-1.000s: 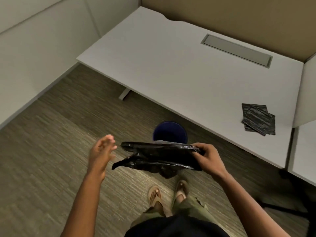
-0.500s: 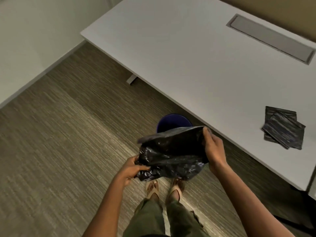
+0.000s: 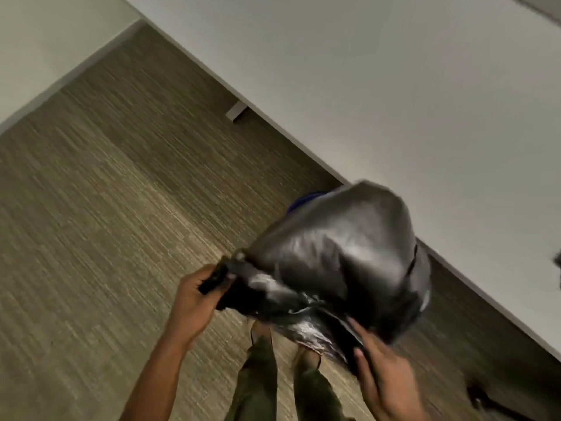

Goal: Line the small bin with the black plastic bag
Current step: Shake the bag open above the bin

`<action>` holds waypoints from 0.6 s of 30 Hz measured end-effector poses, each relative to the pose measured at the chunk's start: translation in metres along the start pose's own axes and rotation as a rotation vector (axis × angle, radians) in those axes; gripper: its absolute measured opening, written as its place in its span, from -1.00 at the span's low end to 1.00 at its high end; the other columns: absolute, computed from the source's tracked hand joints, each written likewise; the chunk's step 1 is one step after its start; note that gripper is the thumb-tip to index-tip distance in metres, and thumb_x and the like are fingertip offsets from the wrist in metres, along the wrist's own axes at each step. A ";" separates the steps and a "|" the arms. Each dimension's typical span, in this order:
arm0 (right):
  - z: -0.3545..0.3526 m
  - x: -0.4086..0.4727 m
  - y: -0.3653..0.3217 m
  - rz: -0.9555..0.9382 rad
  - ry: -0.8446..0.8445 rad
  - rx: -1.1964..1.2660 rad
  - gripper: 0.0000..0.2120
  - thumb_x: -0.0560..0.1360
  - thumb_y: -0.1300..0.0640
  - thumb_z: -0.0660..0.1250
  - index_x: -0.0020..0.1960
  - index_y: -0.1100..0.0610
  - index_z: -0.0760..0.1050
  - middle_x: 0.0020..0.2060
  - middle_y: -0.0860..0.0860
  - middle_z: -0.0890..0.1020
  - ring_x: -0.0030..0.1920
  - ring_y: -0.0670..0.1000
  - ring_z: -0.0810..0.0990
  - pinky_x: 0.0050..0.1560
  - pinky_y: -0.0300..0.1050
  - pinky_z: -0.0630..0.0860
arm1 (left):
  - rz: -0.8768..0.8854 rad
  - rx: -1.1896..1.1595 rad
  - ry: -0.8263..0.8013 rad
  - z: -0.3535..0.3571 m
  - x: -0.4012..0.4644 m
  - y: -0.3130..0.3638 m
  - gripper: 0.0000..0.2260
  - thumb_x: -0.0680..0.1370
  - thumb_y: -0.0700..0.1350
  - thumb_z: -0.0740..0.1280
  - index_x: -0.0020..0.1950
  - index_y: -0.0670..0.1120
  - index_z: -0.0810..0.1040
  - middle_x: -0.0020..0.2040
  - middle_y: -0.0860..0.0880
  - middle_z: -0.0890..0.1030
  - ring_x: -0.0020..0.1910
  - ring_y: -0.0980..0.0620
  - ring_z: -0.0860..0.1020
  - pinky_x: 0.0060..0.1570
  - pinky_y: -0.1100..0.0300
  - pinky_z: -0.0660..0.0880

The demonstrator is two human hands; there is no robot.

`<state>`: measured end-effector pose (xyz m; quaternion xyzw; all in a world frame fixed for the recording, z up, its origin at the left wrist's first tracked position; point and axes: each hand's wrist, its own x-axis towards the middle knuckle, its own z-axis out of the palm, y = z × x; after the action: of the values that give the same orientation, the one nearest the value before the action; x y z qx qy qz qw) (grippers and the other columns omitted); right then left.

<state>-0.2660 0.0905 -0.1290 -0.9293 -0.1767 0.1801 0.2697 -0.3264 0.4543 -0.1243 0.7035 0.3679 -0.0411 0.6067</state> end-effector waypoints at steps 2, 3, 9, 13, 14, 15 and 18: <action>0.024 0.008 0.002 0.251 -0.180 0.175 -0.79 0.65 0.01 0.32 0.02 -0.24 0.70 -0.12 0.02 0.78 -0.01 0.02 0.76 -0.11 -0.06 0.56 | -0.158 0.235 0.140 0.015 0.013 -0.032 -0.84 0.60 -0.12 0.45 -0.19 0.02 0.68 -0.28 0.04 0.71 -0.17 -0.10 0.70 -0.22 0.03 0.64; 0.030 0.012 0.004 0.337 -0.189 0.238 -0.80 0.63 -0.01 0.32 -0.05 -0.20 0.71 -0.20 0.01 0.77 -0.06 -0.03 0.75 -0.10 -0.08 0.56 | -0.196 0.270 0.190 0.018 0.019 -0.044 -0.85 0.60 -0.09 0.45 -0.18 0.04 0.67 -0.24 0.03 0.71 -0.13 -0.12 0.70 -0.13 -0.02 0.65; 0.031 0.050 -0.011 0.509 0.064 0.657 -0.45 0.66 -0.24 0.15 -0.11 0.19 0.64 -0.21 0.16 0.71 -0.18 -0.07 0.64 -0.16 0.03 0.57 | -0.368 -0.005 0.375 0.029 0.052 -0.056 -0.87 0.64 0.02 0.35 0.05 0.06 0.70 0.13 -0.09 0.70 0.11 -0.11 0.67 0.19 -0.11 0.62; 0.033 0.101 -0.009 0.438 0.345 0.626 -0.28 0.58 -0.42 0.09 -0.24 0.26 0.41 -0.39 0.14 0.46 -0.37 -0.10 0.40 -0.38 -0.16 0.35 | -0.536 -0.482 0.337 0.052 0.100 -0.045 -0.80 0.65 -0.24 0.27 0.08 -0.05 0.68 0.04 -0.08 0.73 0.06 -0.06 0.69 -0.13 0.01 0.69; 0.033 0.114 -0.007 0.428 0.390 0.614 -0.29 0.58 -0.40 0.08 -0.25 0.27 0.38 -0.38 0.14 0.45 -0.35 -0.06 0.39 -0.36 -0.10 0.34 | -0.592 -0.580 0.302 0.059 0.113 -0.041 -0.78 0.66 -0.27 0.23 0.14 -0.11 0.66 0.08 -0.13 0.71 0.08 -0.11 0.67 -0.13 -0.03 0.68; 0.033 0.125 -0.002 0.429 0.425 0.605 -0.32 0.60 -0.37 0.07 -0.25 0.26 0.38 -0.37 0.14 0.46 -0.34 -0.01 0.41 -0.35 -0.08 0.35 | -0.645 -0.684 0.270 0.065 0.128 -0.036 -0.77 0.68 -0.28 0.18 0.17 -0.15 0.63 0.10 -0.18 0.68 0.09 -0.16 0.64 -0.11 -0.07 0.66; 0.029 0.152 0.018 0.437 0.552 0.582 -0.42 0.63 -0.31 0.03 -0.24 0.15 0.42 -0.34 0.04 0.49 -0.32 0.00 0.43 -0.37 -0.19 0.39 | -0.679 -0.917 0.206 0.082 0.164 -0.018 -0.70 0.70 -0.31 0.09 0.28 -0.18 0.57 0.06 -0.21 0.65 0.02 -0.15 0.62 -0.12 -0.05 0.62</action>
<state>-0.1417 0.1542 -0.1985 -0.8435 0.1600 0.0207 0.5124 -0.1857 0.4586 -0.2432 0.2115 0.6103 -0.0010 0.7634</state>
